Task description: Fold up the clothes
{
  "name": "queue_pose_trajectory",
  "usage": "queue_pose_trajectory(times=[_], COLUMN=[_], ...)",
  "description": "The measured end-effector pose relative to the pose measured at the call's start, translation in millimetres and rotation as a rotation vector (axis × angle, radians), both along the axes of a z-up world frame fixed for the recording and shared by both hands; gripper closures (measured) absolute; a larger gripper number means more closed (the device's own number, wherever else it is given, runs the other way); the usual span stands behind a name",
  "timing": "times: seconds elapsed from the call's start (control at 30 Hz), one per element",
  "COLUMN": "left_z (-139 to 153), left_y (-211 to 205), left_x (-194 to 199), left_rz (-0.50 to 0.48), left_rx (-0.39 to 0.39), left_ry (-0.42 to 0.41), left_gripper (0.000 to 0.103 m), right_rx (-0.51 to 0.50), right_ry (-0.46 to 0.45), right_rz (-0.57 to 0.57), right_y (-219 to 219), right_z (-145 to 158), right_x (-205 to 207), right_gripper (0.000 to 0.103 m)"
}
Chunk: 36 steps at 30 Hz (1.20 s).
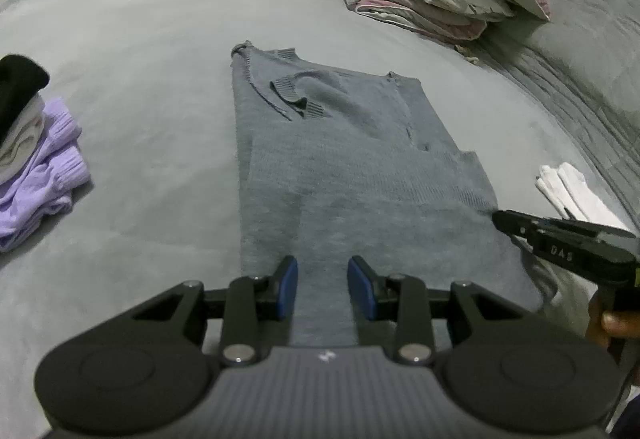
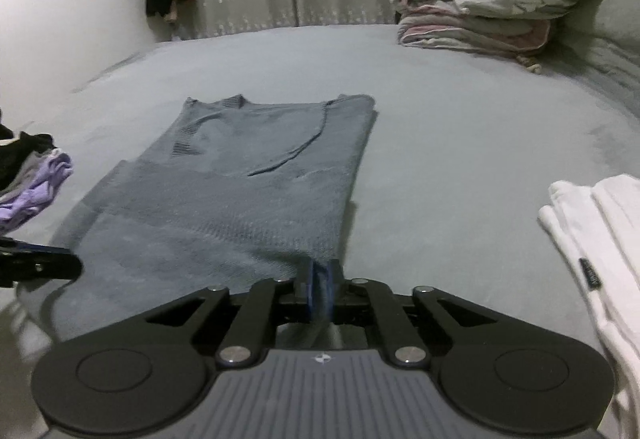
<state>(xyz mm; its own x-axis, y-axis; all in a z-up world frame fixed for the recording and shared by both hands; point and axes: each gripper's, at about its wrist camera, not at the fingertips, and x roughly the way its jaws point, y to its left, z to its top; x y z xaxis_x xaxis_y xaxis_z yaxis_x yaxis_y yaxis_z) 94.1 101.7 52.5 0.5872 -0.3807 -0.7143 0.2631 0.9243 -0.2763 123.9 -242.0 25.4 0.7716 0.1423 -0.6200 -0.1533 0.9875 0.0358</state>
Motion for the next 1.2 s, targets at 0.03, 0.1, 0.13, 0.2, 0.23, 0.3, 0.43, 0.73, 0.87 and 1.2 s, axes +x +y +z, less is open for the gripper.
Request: queue_pose_trajectory(times=[0.03,0.1,0.13,0.2,0.23,0.3,0.43,0.73,0.87,1.2], left_z=[1,4,5,5,4,3,12,7,2,-1], left_y=[3,7,7,6,5,6,11,-8,-9,-21], left_x=[0,-3,-6,-9,-10,-10,-16,-47,-45,-58], left_rz=[0.004,-0.001,-0.012,-0.035,-0.043,-0.042,-0.047,-0.244,-0.273,-0.381], left_rx=[-0.005,-0.004,0.001,0.026,0.042,0.056,0.049,0.146,0.152,0.2], left_ry=[0.002,-0.004,-0.012,-0.029,-0.032,-0.037,-0.057,-0.086,-0.074,-0.107], left_gripper=[0.073,0.072,0.07,0.067,0.067,0.067,0.067,0.054,0.044,0.01], right_rx=[-0.002,0.011,0.02,0.011,-0.005,-0.035,-0.021,-0.289,-0.428,-0.474], right_ry=[-0.009,-0.044,-0.057,-0.05,-0.032,-0.008,-0.043,-0.11,-0.144,-0.211], right_rz=[0.003,0.032,0.055,0.084,0.084,0.082,0.093,0.458,0.503,0.427], right_y=[1,3,4,7,8,11,10,46,54,58], right_z=[2,9,12,8,2,-5,12,9,-5,-10], right_x=[-2,-10,-14,-17,-16,-16,-24,-88,-93,-74], right_gripper=[0.096,0.095,0.094,0.093,0.092,0.092,0.089,0.032,0.029,0.088])
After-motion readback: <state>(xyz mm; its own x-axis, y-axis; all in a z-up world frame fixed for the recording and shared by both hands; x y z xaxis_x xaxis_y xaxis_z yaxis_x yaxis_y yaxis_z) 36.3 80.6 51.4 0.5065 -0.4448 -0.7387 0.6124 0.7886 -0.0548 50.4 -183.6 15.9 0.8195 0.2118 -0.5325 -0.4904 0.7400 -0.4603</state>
